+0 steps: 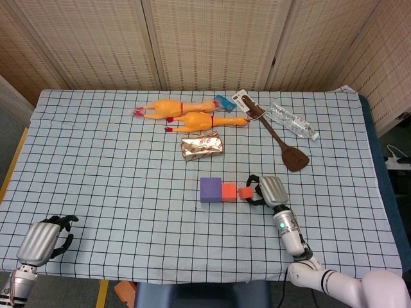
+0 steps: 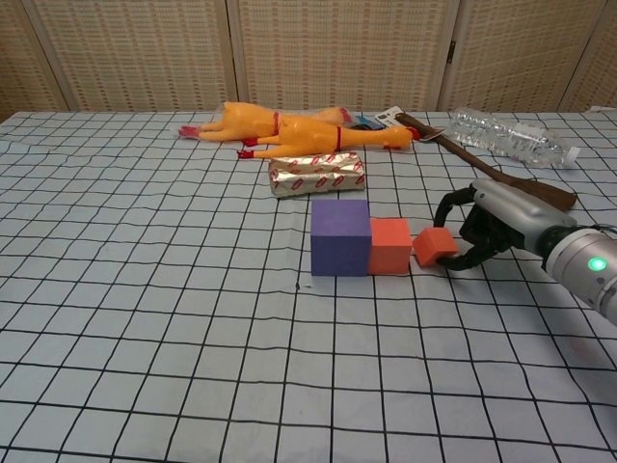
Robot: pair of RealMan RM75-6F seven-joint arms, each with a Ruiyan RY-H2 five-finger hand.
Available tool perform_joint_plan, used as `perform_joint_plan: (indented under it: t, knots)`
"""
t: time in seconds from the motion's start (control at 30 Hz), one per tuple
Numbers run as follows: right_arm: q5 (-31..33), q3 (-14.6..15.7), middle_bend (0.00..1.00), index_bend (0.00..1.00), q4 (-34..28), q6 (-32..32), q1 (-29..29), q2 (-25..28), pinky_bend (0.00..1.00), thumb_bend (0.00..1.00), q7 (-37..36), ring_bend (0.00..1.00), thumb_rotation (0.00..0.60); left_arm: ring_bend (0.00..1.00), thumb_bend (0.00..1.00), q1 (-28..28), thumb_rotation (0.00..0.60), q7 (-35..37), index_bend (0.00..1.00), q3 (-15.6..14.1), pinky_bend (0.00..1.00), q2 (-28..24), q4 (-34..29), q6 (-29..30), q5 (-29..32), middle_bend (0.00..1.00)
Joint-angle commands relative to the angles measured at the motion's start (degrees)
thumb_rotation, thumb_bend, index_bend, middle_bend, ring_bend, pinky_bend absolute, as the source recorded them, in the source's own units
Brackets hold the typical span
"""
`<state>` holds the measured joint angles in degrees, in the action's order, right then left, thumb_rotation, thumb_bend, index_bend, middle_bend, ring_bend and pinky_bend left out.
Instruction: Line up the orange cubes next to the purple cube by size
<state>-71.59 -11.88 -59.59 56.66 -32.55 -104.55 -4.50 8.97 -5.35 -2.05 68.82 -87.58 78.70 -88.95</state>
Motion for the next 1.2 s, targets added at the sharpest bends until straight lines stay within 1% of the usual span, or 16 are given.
perform_joint_plan:
  t: [0.03, 0.23, 0.3, 0.4, 0.47, 0.7, 0.83, 0.93, 1.07, 1.17, 1.2]
  knots:
    - [0.09, -0.07, 0.98, 0.56, -0.02, -0.07, -0.03, -0.06, 0.95, 0.12, 0.00, 0.97, 0.600, 0.40, 0.45, -0.03, 0.600, -0.02, 0.36, -0.01, 0.55, -0.01, -0.01, 0.04, -0.01, 0.50]
    - [0.16, 0.16, 0.98, 0.55, 0.33, -0.41, -0.07, -0.34, 0.95, 0.12, 0.43, 0.97, 0.600, 0.40, 0.45, -0.02, 0.600, 0.06, 0.36, 0.00, 0.55, -0.05, 0.01, 0.02, 0.02, 0.50]
    - [0.28, 0.23, 0.98, 0.52, 0.39, -0.69, -0.07, -0.28, 0.95, 0.12, 0.59, 0.97, 0.600, 0.40, 0.45, -0.03, 0.600, 0.12, 0.36, 0.01, 0.55, -0.06, 0.02, 0.06, 0.01, 0.50]
    - [0.33, 0.31, 0.98, 0.44, 0.21, -1.01, -0.03, -0.03, 0.95, 0.12, 0.46, 0.97, 0.600, 0.40, 0.45, -0.06, 0.600, 0.15, 0.36, 0.01, 0.55, -0.06, 0.01, 0.12, -0.01, 0.50]
    - [0.35, 0.32, 0.98, 0.40, 0.07, -1.25, -0.02, 0.20, 0.95, 0.12, 0.25, 0.97, 0.600, 0.40, 0.45, -0.04, 0.600, 0.12, 0.36, 0.01, 0.55, -0.05, -0.01, 0.11, -0.03, 0.50]
    - [-0.17, 0.61, 0.98, 0.31, -1.36, -1.40, 0.12, 1.43, 0.95, 0.12, -0.18, 0.97, 0.600, 0.40, 0.45, 0.00, 0.600, 0.03, 0.36, -0.03, 0.55, -0.02, 0.02, -0.03, -0.01, 0.50]
    - [-0.58, 0.77, 0.98, 0.30, -3.86, -0.89, 0.47, 3.34, 0.95, 0.12, 0.25, 0.97, 0.600, 0.40, 0.45, -0.03, 0.600, 0.11, 0.36, 0.01, 0.55, -0.06, 0.01, 0.04, 0.03, 0.50]
    - [-0.21, 0.73, 0.98, 0.31, -6.53, -0.53, 0.95, 5.20, 0.95, 0.12, 1.28, 0.97, 0.600, 0.40, 0.45, -0.05, 0.600, 0.09, 0.36, 0.02, 0.55, -0.07, 0.02, 0.10, 0.03, 0.50]
    - [1.32, 0.72, 0.98, 0.33, -9.88, 0.37, 1.62, 7.47, 0.95, 0.12, 6.07, 0.97, 0.600, 0.40, 0.45, -0.04, 0.600, 0.03, 0.36, 0.06, 0.55, -0.07, 0.00, 0.07, 0.11, 0.50]
    - [3.43, 0.45, 0.98, 0.35, -11.85, 1.04, 1.97, 8.54, 0.95, 0.17, 10.78, 0.97, 0.600, 0.40, 0.45, -0.04, 0.600, -0.03, 0.36, 0.06, 0.55, -0.03, 0.01, 0.04, 0.14, 0.50]
    - [4.18, 0.33, 0.98, 0.37, -12.51, 1.14, 2.03, 8.80, 0.95, 0.20, 12.09, 0.97, 0.600, 0.40, 0.45, -0.03, 0.600, -0.04, 0.36, 0.06, 0.55, -0.02, 0.02, 0.00, 0.17, 0.50]
